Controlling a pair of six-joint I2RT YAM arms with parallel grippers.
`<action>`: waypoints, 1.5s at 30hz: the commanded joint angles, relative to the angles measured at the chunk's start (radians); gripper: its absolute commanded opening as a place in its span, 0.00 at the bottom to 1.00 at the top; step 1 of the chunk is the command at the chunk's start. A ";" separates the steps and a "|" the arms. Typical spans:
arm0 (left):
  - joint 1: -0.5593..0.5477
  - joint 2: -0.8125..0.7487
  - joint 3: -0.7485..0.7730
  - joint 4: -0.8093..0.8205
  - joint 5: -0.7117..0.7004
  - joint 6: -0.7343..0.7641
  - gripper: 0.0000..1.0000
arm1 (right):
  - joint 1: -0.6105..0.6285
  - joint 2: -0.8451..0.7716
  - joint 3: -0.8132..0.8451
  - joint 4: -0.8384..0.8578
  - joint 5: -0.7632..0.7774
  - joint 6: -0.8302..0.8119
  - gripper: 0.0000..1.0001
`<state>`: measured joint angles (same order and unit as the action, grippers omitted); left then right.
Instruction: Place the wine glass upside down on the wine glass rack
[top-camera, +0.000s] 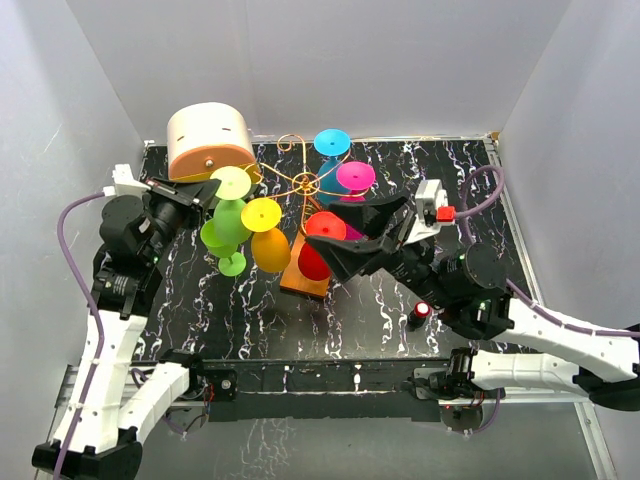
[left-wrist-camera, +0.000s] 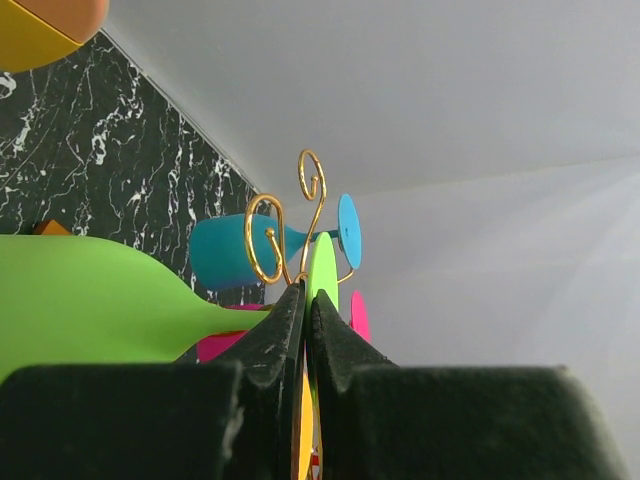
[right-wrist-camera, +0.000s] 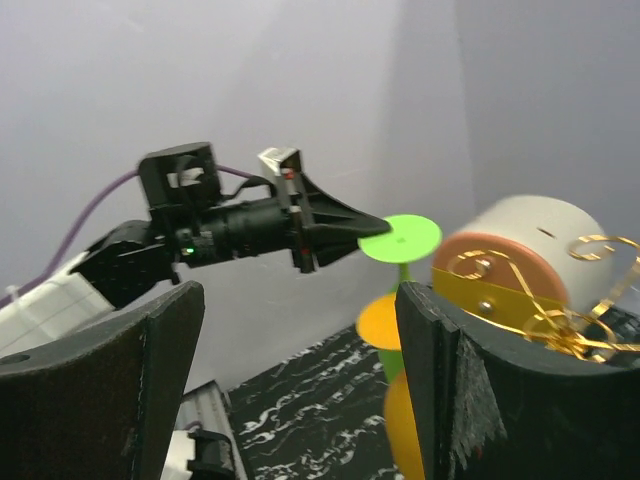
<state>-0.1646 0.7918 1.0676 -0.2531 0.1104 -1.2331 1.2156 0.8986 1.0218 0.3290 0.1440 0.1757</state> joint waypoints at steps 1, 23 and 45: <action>0.005 0.033 0.028 0.103 0.085 0.013 0.00 | 0.002 -0.050 0.008 -0.146 0.288 0.011 0.75; 0.005 0.120 -0.038 0.275 0.270 -0.092 0.00 | 0.002 -0.106 -0.017 -0.243 0.460 0.051 0.74; 0.004 0.272 0.051 0.366 0.266 -0.021 0.00 | 0.002 -0.131 -0.016 -0.275 0.484 0.093 0.73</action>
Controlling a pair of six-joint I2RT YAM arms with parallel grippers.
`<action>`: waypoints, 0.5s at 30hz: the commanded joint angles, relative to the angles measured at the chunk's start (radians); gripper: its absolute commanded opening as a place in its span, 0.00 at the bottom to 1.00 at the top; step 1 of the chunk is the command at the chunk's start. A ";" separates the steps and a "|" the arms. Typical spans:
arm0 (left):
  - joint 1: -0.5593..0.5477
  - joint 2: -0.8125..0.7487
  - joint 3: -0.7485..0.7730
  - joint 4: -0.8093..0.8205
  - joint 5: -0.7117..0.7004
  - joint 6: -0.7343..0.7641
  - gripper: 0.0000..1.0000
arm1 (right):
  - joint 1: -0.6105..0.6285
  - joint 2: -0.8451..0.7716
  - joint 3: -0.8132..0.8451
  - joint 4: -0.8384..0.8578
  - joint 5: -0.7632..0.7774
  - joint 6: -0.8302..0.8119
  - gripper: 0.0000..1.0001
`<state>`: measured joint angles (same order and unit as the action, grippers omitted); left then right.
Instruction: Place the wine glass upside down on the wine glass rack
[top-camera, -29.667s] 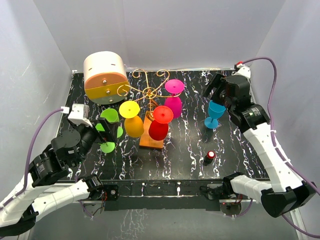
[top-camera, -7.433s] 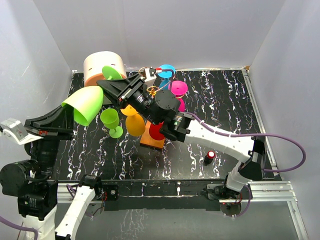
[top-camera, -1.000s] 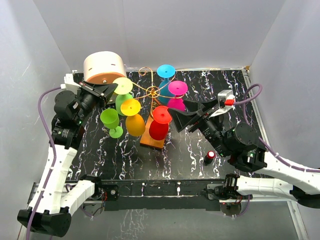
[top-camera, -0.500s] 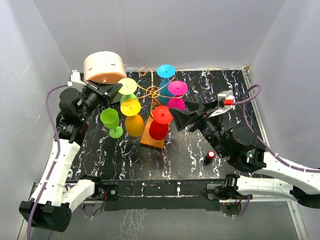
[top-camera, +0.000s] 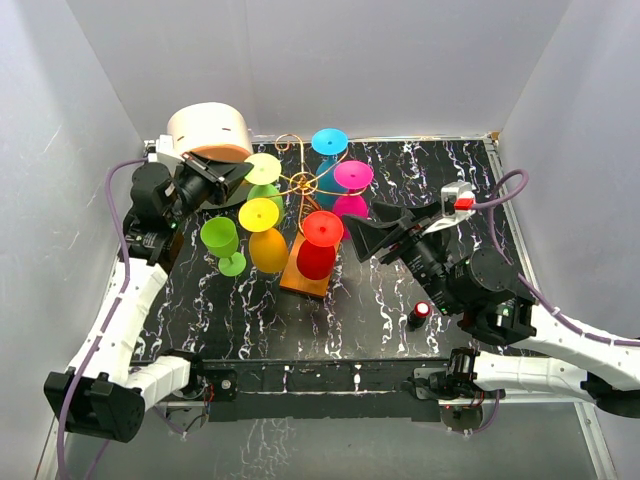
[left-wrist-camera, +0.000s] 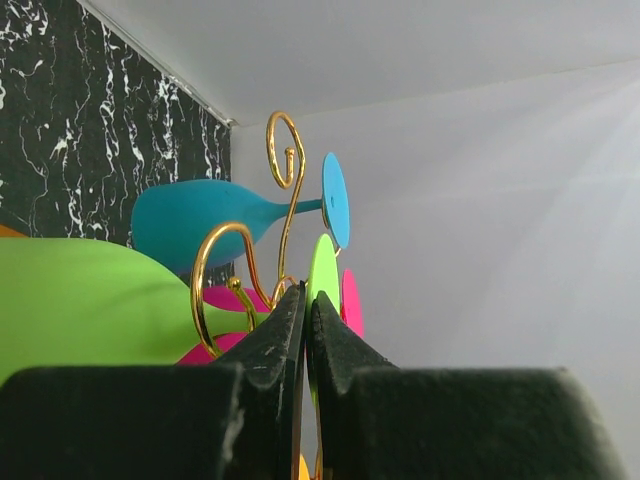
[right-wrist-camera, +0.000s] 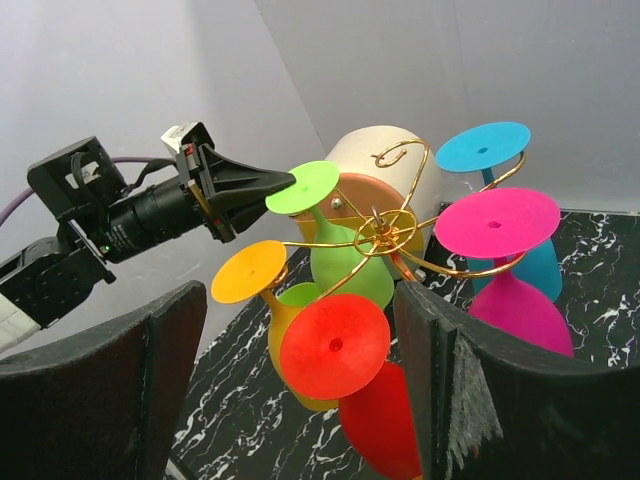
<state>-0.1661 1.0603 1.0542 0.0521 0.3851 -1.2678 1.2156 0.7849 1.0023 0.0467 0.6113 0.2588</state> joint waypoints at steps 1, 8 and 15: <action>0.005 0.007 0.076 0.049 -0.015 0.029 0.00 | 0.002 -0.019 0.004 0.006 0.016 0.010 0.73; 0.005 0.031 0.153 -0.031 -0.056 0.120 0.00 | 0.002 -0.033 0.002 -0.001 0.021 0.020 0.73; 0.005 0.044 0.126 -0.011 -0.041 0.100 0.00 | 0.002 -0.024 0.011 0.000 0.013 0.022 0.73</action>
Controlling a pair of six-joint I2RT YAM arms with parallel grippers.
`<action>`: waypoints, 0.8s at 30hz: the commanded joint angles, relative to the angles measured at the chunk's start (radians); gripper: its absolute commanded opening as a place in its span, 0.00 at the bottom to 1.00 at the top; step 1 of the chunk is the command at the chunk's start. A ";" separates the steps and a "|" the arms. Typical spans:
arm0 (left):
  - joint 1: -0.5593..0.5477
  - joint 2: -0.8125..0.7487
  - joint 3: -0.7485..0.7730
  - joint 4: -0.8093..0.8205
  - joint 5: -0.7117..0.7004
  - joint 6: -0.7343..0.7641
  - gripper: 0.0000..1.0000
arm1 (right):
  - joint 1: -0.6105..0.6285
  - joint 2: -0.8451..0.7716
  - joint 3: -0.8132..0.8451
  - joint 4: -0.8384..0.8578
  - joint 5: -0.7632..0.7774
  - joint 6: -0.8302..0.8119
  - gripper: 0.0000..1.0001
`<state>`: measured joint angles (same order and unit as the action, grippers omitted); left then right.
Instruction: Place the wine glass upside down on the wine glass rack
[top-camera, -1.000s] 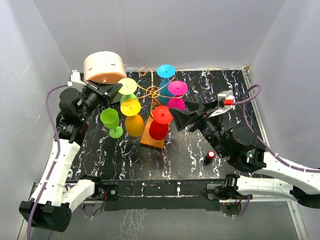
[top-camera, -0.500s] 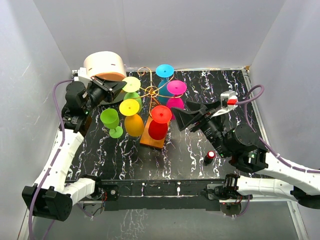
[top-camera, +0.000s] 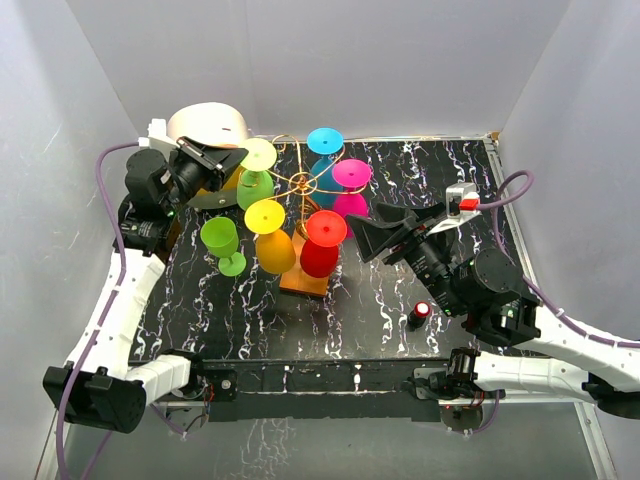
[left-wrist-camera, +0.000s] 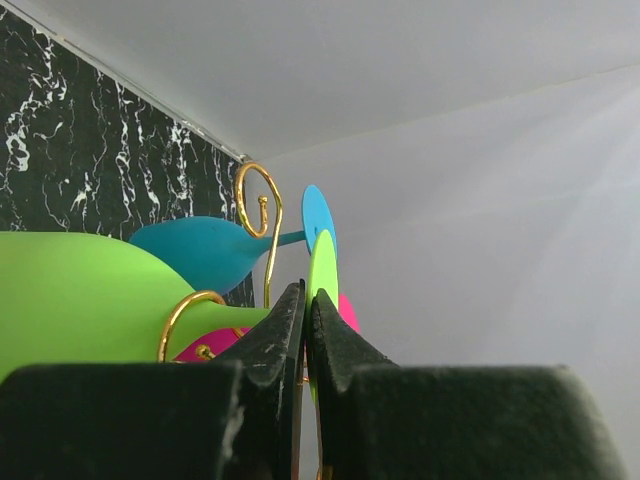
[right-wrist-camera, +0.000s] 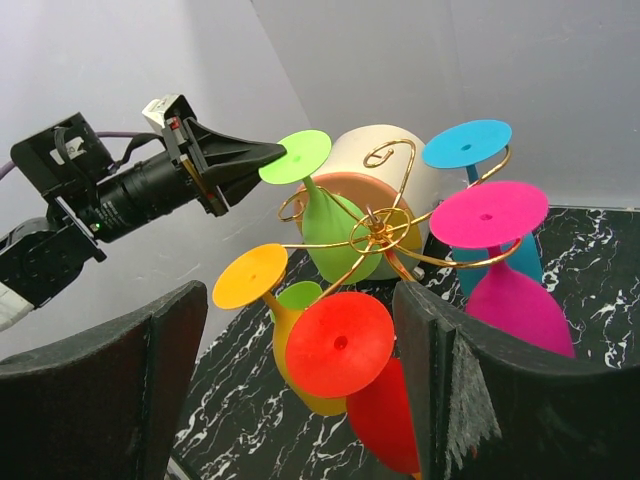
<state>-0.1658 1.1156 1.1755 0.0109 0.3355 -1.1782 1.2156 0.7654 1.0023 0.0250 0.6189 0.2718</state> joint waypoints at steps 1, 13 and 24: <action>0.006 -0.014 0.005 0.024 0.002 0.014 0.00 | 0.002 -0.005 0.012 0.022 0.005 0.009 0.73; 0.006 -0.086 -0.001 -0.072 -0.058 0.055 0.00 | 0.002 0.010 0.020 0.028 0.001 0.003 0.73; 0.007 -0.124 -0.046 -0.078 -0.014 0.023 0.00 | 0.002 0.007 0.017 0.027 -0.006 0.007 0.73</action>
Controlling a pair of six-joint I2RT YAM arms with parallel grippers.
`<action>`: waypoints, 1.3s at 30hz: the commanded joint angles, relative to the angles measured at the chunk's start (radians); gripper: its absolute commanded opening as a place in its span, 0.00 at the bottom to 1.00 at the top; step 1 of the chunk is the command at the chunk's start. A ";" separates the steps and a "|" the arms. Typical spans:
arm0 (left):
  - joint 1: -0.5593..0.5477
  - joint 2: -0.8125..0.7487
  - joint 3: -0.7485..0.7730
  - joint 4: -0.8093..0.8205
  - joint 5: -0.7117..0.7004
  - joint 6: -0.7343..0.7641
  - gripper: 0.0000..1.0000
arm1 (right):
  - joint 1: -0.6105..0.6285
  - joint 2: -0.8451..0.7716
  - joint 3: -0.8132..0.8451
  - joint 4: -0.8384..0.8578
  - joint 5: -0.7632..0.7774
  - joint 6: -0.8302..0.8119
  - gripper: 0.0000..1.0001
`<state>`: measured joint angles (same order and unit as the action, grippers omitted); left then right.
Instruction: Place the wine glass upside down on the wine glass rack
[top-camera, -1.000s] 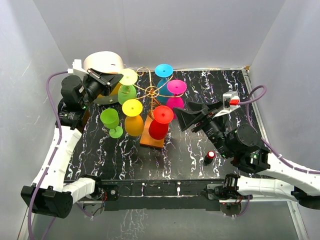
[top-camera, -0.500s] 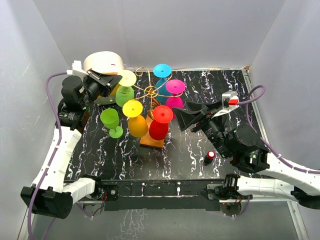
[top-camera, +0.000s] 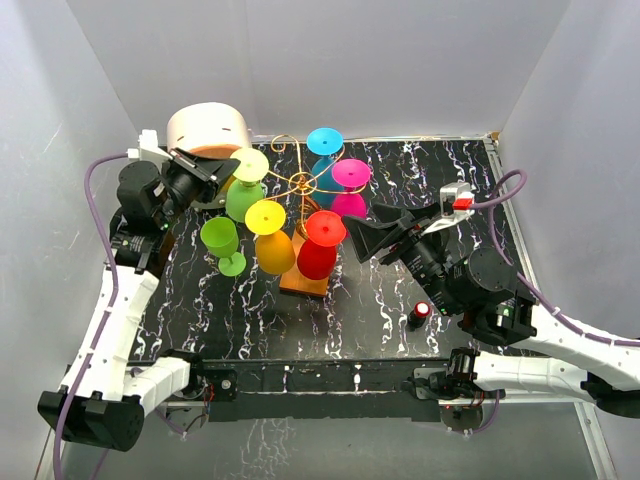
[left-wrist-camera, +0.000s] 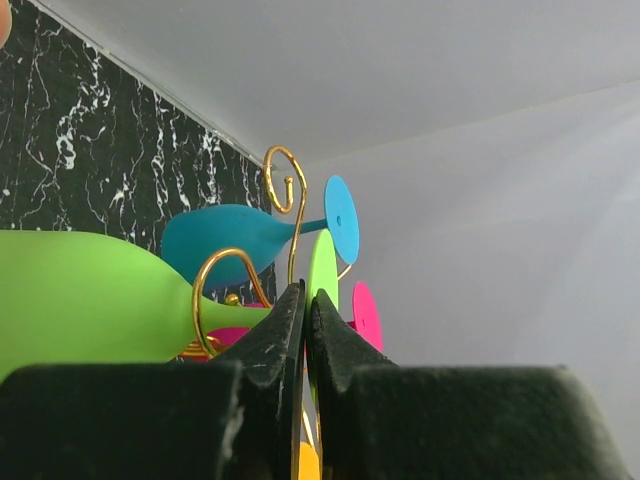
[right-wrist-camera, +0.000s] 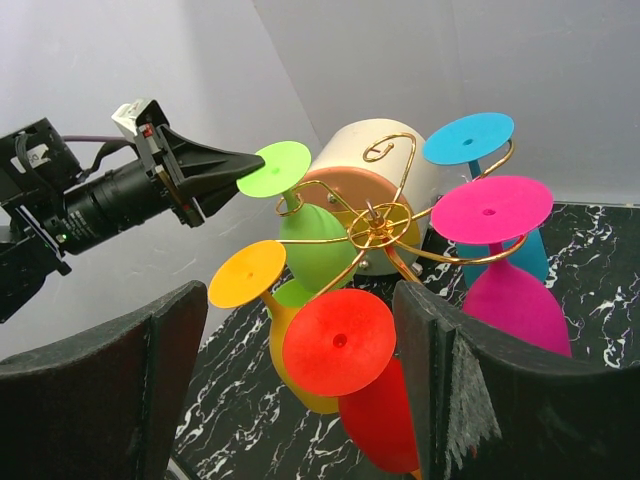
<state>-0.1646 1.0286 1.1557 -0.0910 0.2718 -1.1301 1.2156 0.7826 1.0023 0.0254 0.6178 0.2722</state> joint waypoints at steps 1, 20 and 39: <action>0.005 -0.041 -0.039 0.033 0.064 -0.040 0.00 | 0.002 -0.011 0.016 0.027 -0.005 0.009 0.73; 0.005 -0.057 -0.105 0.060 0.133 -0.102 0.03 | 0.003 0.000 -0.007 0.062 -0.022 0.024 0.74; 0.006 -0.072 -0.059 -0.143 0.065 0.008 0.25 | 0.002 0.007 0.003 0.068 -0.030 0.022 0.74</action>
<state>-0.1600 0.9840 1.0565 -0.1276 0.3504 -1.1774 1.2156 0.7944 0.9985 0.0341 0.5957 0.2943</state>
